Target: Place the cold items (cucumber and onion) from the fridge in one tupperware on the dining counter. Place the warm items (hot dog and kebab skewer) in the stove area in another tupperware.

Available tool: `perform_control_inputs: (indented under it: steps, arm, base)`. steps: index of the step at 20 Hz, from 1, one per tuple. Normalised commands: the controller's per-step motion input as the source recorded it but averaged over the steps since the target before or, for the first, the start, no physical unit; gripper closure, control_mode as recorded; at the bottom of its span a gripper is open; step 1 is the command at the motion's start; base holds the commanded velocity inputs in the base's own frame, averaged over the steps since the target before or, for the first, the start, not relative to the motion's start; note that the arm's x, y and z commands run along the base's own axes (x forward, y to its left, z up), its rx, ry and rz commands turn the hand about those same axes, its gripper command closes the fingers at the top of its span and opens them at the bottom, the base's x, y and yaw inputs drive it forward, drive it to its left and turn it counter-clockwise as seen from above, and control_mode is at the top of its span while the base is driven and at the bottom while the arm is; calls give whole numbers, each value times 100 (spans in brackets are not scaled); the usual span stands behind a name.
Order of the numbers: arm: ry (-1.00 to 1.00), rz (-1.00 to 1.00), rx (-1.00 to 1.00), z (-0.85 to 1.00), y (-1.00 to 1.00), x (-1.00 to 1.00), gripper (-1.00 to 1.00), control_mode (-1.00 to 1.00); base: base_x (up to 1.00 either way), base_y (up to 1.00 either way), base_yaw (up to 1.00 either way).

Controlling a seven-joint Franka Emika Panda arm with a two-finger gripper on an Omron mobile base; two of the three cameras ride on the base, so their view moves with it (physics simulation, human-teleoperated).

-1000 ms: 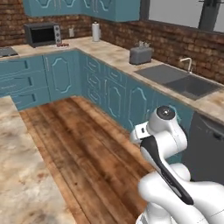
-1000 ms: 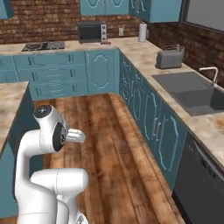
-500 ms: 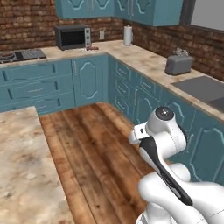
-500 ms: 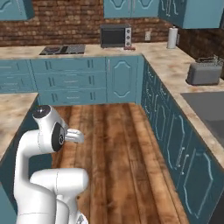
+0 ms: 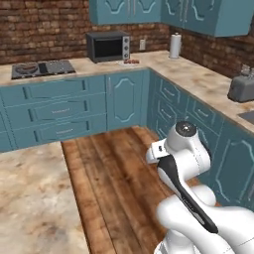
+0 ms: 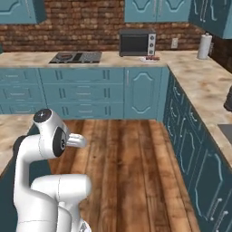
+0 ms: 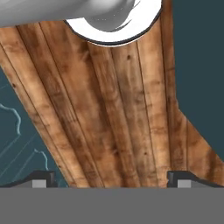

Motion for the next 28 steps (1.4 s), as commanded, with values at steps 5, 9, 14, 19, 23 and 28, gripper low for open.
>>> perform_control_inputs:
  steps: [5, 9, 14, 19, 23, 28]
  arm:
    - [0, 0, 0, 0, 0, 0, -100, 100]
    - [0, 0, 0, 0, 0, 0, -100, 100]
    - [0, 0, 0, 0, 0, 0, -100, 100]
    - [0, 0, 0, 0, 0, 0, -100, 100]
    - [0, 0, 0, 0, 0, 0, -100, 100]
    - [0, 0, 0, 0, 0, 0, -100, 100]
  base:
    - [100, -1, 19]
    - [100, 0, 19]
    - [100, 0, 19]
    - [100, 0, 15]
    - [100, 5, 8]
    - [100, 26, 2]
